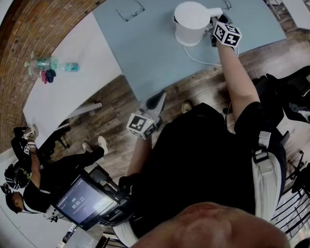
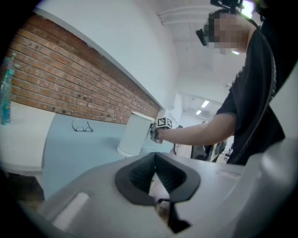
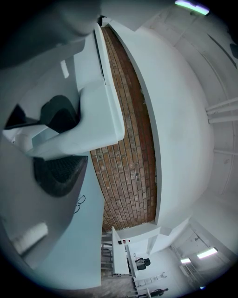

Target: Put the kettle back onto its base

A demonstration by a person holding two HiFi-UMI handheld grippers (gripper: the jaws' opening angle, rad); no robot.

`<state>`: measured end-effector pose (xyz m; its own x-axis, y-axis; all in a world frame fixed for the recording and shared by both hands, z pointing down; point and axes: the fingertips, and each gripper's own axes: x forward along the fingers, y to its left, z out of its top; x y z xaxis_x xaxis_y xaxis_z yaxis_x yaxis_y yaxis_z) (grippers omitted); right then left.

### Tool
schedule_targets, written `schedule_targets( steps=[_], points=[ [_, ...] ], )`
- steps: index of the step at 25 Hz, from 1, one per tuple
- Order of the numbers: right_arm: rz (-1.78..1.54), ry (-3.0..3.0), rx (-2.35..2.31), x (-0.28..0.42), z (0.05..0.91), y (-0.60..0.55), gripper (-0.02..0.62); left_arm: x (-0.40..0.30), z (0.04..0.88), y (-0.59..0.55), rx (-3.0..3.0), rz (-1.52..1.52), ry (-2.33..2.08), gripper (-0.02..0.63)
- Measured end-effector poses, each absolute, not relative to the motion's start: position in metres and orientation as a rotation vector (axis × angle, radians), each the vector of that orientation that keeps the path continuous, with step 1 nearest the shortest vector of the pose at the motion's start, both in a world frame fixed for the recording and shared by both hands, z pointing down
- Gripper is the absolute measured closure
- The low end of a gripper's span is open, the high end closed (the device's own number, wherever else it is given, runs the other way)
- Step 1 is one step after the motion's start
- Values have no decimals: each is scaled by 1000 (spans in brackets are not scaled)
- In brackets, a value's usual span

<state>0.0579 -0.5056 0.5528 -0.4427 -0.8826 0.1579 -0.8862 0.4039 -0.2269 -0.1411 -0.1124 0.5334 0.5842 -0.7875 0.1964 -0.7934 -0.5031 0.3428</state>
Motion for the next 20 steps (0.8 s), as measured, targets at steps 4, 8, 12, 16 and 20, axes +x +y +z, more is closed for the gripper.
schedule_targets(
  steps=[4, 8, 12, 16, 20],
  points=[
    [444, -2634, 1648, 53, 554, -503, 476, -140, 535, -113, 2421, 23, -1268, 603],
    [456, -2605, 1646, 48, 564, -500, 476, -139, 533, -114, 2423, 25, -1269, 603],
    [478, -2595, 1684, 51, 571, -503, 477, -144, 534, -112, 2415, 26, -1285, 603],
    [455, -2575, 1673, 49, 573, -502, 479, -147, 537, -108, 2403, 28, -1288, 603],
    [415, -2555, 1655, 45, 576, -504, 489, -145, 537, -108, 2410, 28, -1281, 603]
  ],
)
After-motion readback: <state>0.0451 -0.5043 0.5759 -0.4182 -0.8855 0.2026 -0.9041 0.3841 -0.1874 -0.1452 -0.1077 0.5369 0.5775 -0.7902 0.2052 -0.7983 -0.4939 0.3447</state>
